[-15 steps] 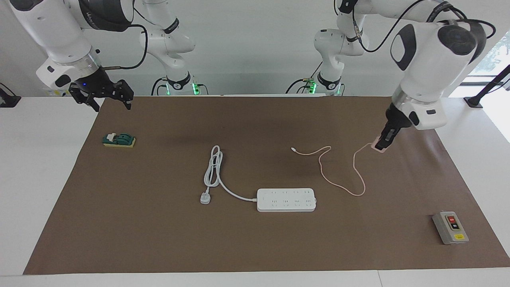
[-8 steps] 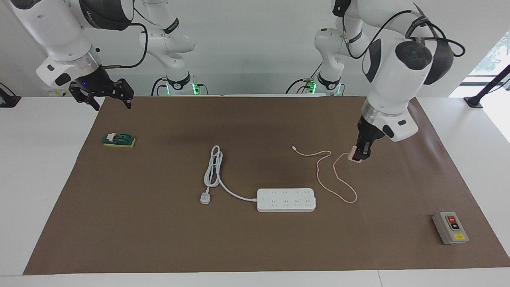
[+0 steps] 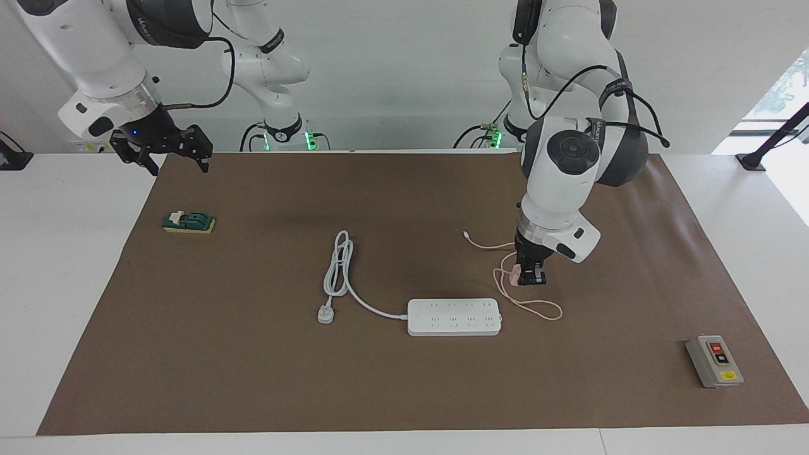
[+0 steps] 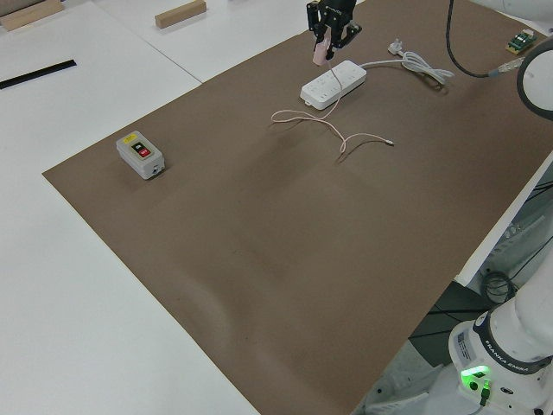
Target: Plug charger into power strip
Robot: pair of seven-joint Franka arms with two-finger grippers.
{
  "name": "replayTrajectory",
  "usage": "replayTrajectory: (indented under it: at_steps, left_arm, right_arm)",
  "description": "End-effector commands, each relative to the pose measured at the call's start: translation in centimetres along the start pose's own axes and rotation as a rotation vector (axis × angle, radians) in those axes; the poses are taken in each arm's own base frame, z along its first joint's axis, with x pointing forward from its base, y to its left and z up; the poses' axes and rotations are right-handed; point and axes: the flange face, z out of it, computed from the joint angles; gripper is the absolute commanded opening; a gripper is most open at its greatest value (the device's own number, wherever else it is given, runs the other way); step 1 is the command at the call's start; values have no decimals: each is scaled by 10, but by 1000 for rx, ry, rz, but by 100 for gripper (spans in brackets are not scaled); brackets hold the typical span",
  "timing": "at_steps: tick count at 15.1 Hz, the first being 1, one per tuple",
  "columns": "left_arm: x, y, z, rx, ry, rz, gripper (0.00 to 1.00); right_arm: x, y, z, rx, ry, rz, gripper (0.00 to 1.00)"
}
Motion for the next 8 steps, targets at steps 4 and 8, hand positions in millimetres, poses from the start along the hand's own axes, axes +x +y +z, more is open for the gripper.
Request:
replayTrajectory:
  at_steps: [4,8]
  left_arm:
    - [-34,-3,24,-25,-10,-62,0]
    - [-54,-26,60,8,6,-90,0]
  right_arm:
    - [-7,-1,0,-10,-5,0,100]
    - [-7,-1,0,-10,-5,0,100]
